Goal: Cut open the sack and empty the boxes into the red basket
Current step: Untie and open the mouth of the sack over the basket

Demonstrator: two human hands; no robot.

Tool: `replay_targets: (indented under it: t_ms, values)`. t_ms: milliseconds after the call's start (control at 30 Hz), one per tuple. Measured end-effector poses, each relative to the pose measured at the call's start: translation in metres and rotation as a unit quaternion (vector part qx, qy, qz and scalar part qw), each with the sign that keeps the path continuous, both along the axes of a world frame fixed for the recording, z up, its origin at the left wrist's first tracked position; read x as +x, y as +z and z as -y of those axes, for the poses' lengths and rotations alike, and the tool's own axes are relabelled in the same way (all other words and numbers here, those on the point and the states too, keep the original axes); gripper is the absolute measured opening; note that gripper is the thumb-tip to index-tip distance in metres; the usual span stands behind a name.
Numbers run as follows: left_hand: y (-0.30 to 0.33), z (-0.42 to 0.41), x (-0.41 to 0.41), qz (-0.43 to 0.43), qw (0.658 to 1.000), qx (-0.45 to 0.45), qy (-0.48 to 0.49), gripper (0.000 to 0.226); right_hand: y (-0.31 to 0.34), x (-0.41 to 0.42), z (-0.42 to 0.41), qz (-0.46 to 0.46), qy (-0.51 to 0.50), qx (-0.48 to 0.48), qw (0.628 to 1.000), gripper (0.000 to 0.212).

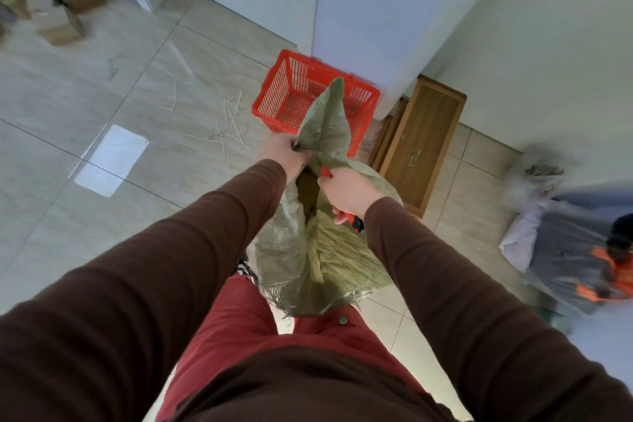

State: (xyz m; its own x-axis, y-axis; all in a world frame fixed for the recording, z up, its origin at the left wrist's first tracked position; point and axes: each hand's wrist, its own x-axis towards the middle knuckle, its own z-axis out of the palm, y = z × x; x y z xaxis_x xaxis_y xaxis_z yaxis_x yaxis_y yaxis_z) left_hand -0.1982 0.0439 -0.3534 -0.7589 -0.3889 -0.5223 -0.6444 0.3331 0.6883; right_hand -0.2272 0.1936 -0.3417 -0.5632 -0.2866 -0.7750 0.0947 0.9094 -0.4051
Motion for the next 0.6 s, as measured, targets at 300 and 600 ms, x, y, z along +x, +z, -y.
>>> replay_targets:
  t_ms: [300,600]
  values:
    - [0.001,-0.003,0.007,0.0,1.0,0.014,-0.012,0.008,0.003,-0.008,0.017,0.06,0.039,0.046,0.996,0.037]
    - [0.002,-0.01,0.012,-0.003,0.993,0.104,0.057,0.032,0.004,0.0,0.005,-0.075,0.086,0.004,0.993,0.028]
